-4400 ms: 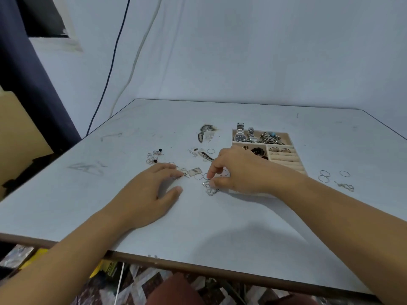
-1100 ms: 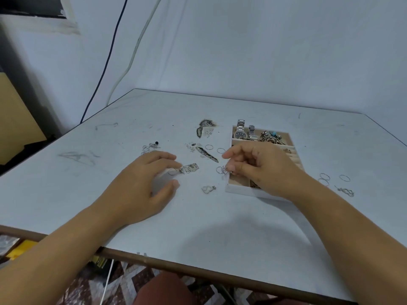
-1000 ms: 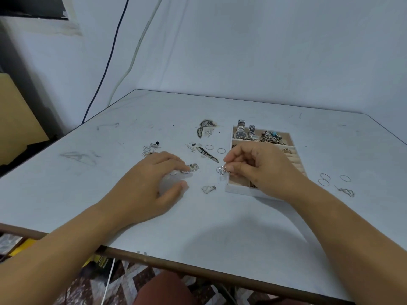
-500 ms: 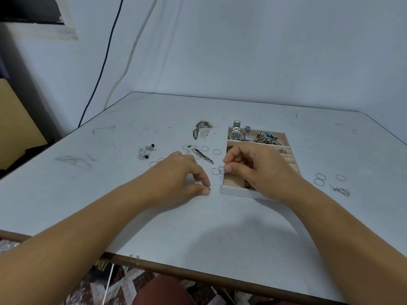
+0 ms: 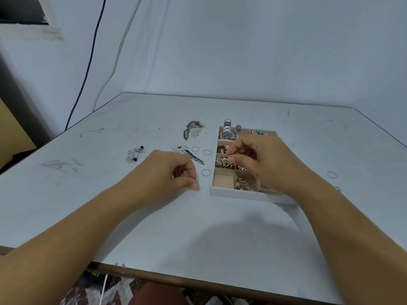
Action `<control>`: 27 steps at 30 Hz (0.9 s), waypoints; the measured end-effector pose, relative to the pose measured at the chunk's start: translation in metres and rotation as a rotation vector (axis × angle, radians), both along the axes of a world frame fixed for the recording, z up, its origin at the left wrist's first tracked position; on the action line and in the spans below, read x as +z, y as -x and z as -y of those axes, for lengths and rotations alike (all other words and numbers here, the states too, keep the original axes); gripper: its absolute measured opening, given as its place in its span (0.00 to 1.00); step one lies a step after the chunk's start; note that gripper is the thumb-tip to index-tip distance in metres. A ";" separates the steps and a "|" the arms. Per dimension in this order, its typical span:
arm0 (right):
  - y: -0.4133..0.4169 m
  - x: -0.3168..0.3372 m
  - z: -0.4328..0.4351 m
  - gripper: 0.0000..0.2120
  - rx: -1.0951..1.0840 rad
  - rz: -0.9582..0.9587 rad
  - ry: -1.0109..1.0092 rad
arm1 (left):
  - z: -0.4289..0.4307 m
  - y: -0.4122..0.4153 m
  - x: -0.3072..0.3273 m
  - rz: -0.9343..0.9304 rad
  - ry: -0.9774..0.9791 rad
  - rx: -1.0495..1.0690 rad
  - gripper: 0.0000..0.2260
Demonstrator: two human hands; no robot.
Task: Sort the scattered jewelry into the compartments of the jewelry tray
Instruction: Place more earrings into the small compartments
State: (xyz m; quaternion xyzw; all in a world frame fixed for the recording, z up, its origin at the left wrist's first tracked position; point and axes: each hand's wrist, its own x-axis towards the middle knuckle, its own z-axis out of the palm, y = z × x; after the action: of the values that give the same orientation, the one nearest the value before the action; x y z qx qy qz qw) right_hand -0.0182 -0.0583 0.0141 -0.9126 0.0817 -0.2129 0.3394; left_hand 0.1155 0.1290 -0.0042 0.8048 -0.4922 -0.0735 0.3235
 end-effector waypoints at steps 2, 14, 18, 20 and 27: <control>0.004 0.005 0.009 0.05 -0.036 0.003 0.005 | 0.003 0.000 0.007 -0.040 0.089 0.019 0.05; 0.017 0.012 0.046 0.05 -0.199 -0.013 0.043 | 0.061 0.024 0.021 -0.029 0.104 -0.194 0.04; 0.016 0.010 0.048 0.03 -0.190 -0.022 0.034 | 0.071 0.029 0.015 -0.011 0.082 -0.226 0.03; 0.016 0.010 0.049 0.03 -0.182 -0.018 0.031 | 0.073 0.032 0.014 -0.010 0.058 -0.245 0.03; 0.015 0.009 0.049 0.04 -0.165 -0.006 0.035 | 0.078 0.034 0.012 0.092 0.032 -0.263 0.04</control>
State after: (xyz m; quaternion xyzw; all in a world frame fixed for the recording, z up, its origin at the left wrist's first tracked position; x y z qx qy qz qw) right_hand -0.0335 -0.1073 0.0228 -0.9091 0.1539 -0.2387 0.3047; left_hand 0.0816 0.0509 0.0081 0.7305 -0.6089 -0.0706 0.3009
